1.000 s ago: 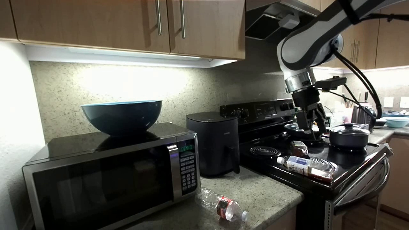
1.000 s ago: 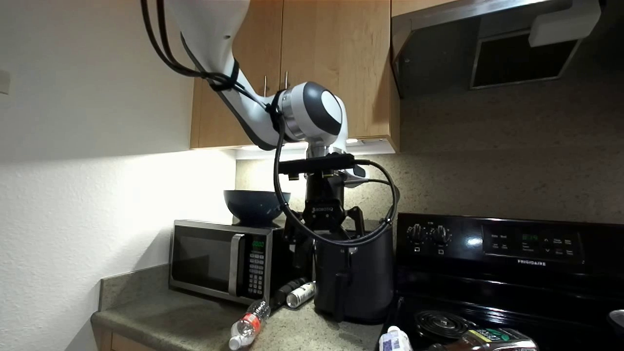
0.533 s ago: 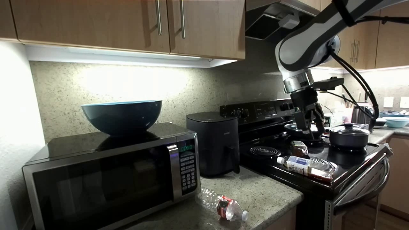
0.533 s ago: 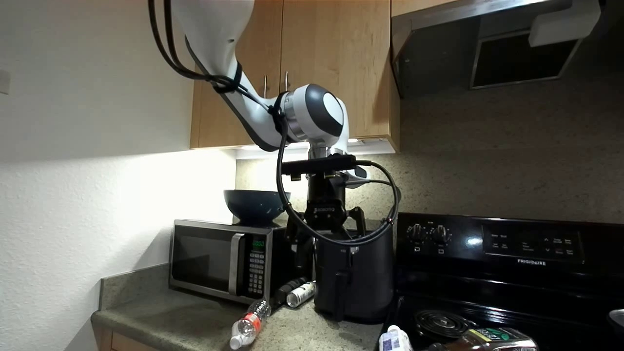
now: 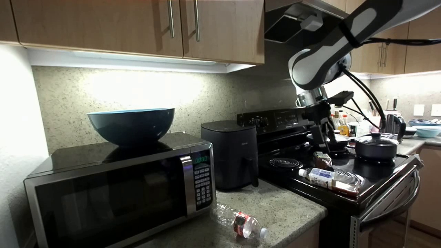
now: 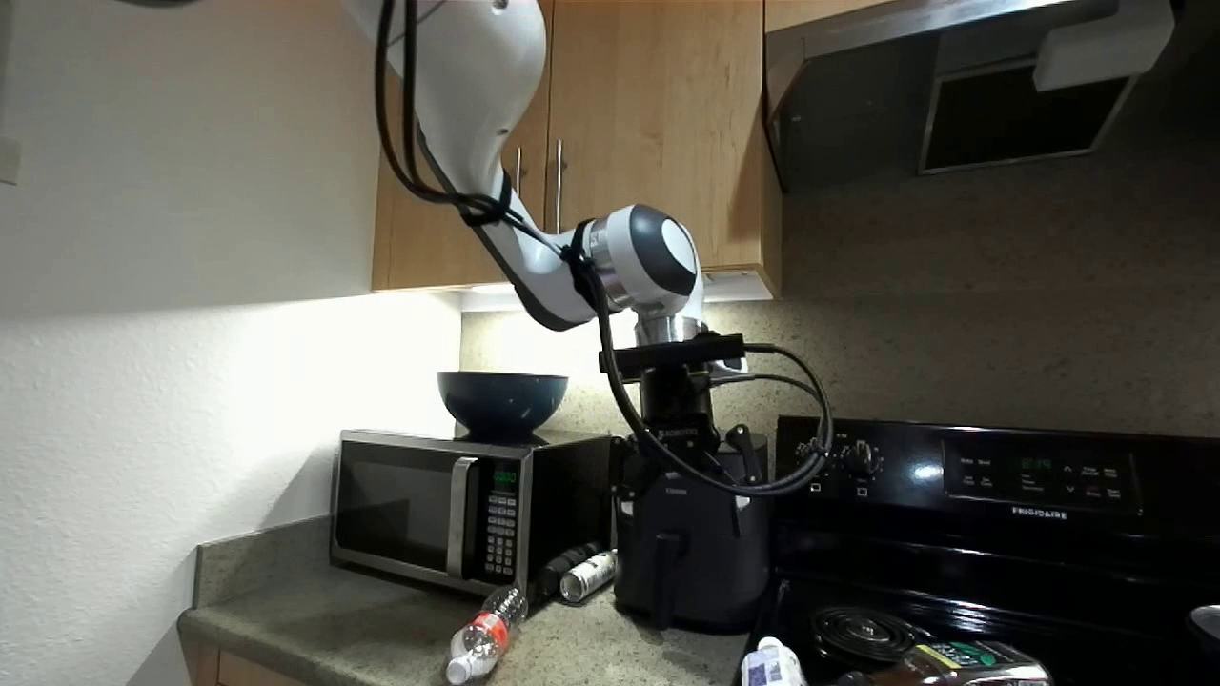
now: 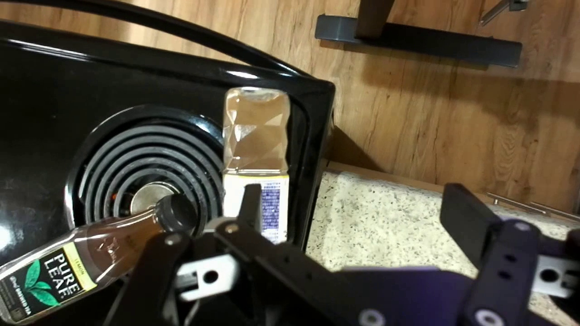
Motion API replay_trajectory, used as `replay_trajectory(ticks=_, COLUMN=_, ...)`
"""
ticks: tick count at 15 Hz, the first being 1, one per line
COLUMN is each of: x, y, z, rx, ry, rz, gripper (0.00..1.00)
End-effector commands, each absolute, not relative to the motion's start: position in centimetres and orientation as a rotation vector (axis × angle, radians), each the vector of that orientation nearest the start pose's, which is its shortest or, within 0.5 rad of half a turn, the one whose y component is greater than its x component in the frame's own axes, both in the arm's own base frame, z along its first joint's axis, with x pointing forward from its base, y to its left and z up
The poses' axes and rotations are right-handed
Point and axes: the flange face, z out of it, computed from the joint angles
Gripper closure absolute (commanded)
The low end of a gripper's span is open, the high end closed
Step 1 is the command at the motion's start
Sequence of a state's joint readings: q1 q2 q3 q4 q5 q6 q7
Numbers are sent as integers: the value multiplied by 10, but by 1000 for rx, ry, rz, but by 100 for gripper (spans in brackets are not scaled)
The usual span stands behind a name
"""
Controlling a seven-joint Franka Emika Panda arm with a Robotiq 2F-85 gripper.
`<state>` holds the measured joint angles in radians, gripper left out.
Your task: Put the bottle upright
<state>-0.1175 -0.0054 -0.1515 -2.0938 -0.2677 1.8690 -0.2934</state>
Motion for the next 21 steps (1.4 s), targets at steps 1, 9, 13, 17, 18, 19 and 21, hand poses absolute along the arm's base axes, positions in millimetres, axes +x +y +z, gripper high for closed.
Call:
replay_trajectory(ticks=1, x=534, y=-179, z=397, rx=-3322, ry=-335, rz=548, gripper=0)
replay_trajectory(ticks=9, x=549, y=-180, z=388, rx=-3348, ry=-315, rz=553, gripper=0)
replay_trajectory(ticks=13, x=572, y=-185, z=372, rx=-3398, ry=-211, rz=528, gripper=0)
replay_trajectory(ticks=17, x=603, y=-189, z=339, rx=-3453, ry=-192, rz=523, gripper=0)
replay_trajectory(ticks=18, x=610, y=-187, z=328, rx=-3459, ry=-195, rz=531, gripper=0)
replay_trajectory(ticks=19, x=614, y=-187, z=321, rx=-3471, ry=-199, rz=538, gripper=0)
replay_trajectory(ticks=21, x=617, y=-183, z=317, rx=-3514, ry=-188, rz=547, gripper=0)
